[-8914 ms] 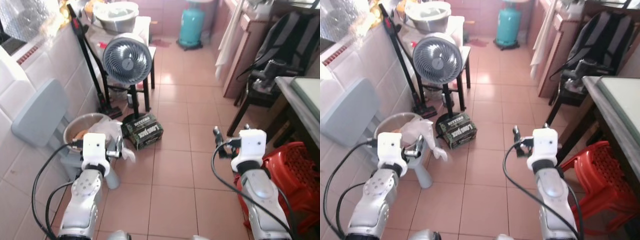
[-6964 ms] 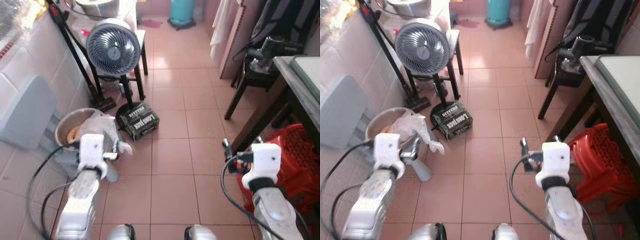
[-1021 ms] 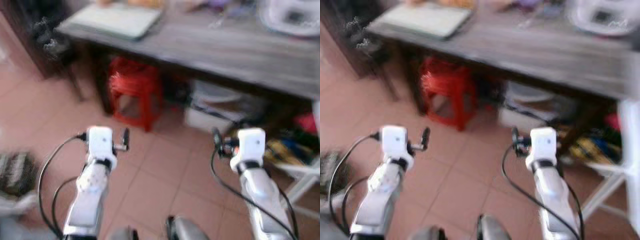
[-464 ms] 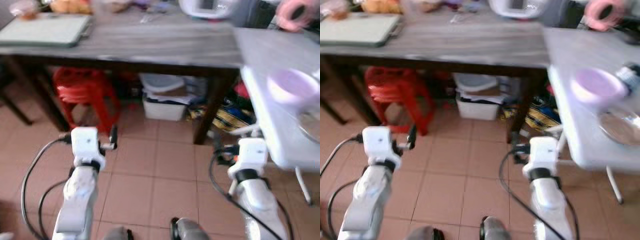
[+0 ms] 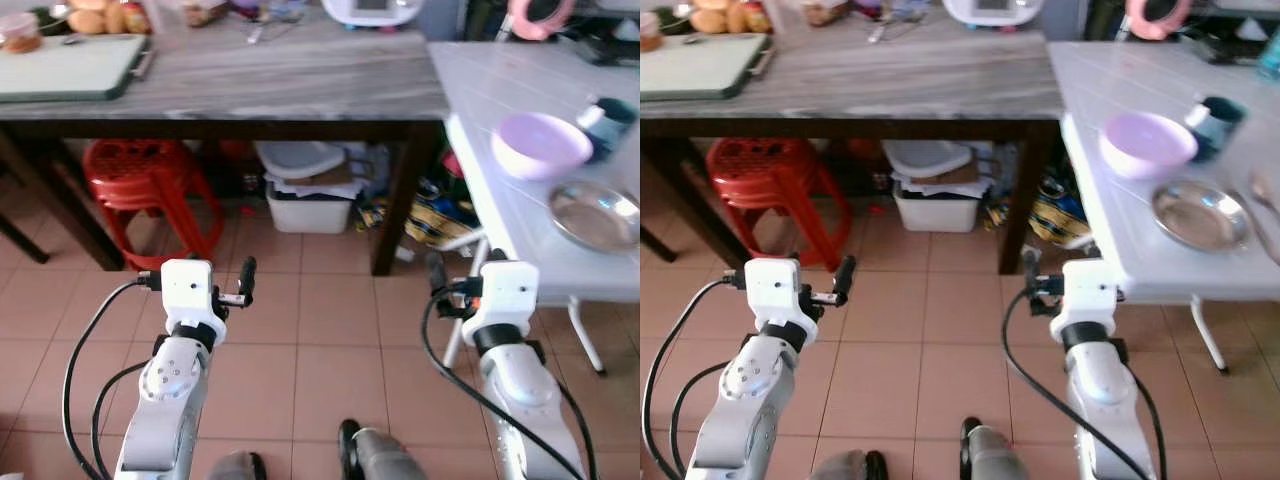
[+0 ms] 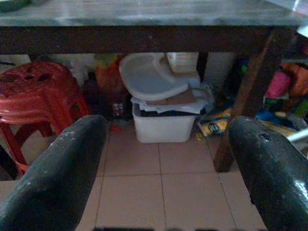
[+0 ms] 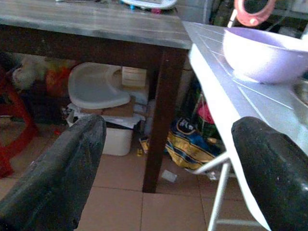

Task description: Setting the table

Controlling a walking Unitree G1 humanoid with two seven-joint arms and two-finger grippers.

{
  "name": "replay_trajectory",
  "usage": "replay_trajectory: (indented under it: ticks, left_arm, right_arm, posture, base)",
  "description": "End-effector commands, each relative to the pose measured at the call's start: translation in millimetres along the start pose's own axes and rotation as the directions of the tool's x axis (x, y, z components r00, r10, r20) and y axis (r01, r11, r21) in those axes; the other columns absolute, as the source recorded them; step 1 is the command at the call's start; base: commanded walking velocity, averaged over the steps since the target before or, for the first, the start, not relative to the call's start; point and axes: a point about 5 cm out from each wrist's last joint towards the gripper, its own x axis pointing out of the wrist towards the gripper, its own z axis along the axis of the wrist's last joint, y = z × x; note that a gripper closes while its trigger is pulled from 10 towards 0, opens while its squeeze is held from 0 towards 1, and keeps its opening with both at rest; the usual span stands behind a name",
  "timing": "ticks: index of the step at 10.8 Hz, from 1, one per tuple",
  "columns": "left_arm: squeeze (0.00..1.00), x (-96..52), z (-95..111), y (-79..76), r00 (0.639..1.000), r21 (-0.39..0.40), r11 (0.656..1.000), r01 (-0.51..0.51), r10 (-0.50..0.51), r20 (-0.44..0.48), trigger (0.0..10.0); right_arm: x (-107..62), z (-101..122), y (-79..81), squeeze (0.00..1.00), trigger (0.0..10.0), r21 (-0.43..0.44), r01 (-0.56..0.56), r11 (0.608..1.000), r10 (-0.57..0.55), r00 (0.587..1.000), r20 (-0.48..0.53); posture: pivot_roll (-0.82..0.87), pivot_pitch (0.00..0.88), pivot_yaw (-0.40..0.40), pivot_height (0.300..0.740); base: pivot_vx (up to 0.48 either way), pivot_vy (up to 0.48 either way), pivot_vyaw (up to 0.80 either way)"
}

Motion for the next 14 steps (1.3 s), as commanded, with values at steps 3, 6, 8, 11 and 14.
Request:
replay_trajectory:
  ticks: [3,6,8,11,14]
  left_arm:
    - [0.00,-0.9,3,-2.5,1.000,0.005,1.000,0.023,-0.023,0.005,10.0]
    - [0.00,0.7,0,-3.3,1.000,0.021,0.999,-0.024,0.024,-0.005,10.0]
    - [0.00,1.2,-1,-4.2,1.000,0.036,0.999,0.018,-0.018,-0.013,10.0]
    - [0.00,1.5,1,-8.7,0.999,0.045,0.998,0.040,-0.041,0.004,10.0]
    - [0.00,0.7,16,-9.5,0.999,0.011,1.000,0.023,-0.023,0.043,10.0]
  right_arm:
    - [-0.3,-1,3.0,0.00,10.0,0.004,-0.019,1.000,0.019,1.000,-0.010]
    - [0.4,-2,3.2,0.00,10.0,-0.001,-0.034,0.999,0.034,0.999,-0.014]
    - [2.3,-2,3.6,0.00,10.0,-0.003,-0.045,0.999,0.045,0.999,-0.015]
    - [3.7,-2,3.4,0.00,10.0,-0.006,-0.046,0.999,0.046,0.999,-0.012]
    - [4.5,11,4.0,0.00,10.0,-0.020,-0.042,0.999,0.042,0.999,0.033]
  posture:
    - [-0.07,0.156,0.023,0.740]
    - [-0.06,0.150,0.014,0.740]
    - [-0.06,0.149,0.013,0.740]
    - [-0.07,0.150,0.014,0.740]
    - [-0.07,0.153,0.008,0.740]
  base:
    - [0.262,0.000,0.00]
    - [0.089,0.000,0.00]
    - [0.000,0.000,0.00]
    - [0.000,-0.104,-0.53]
    - [0.000,-0.454,0.00]
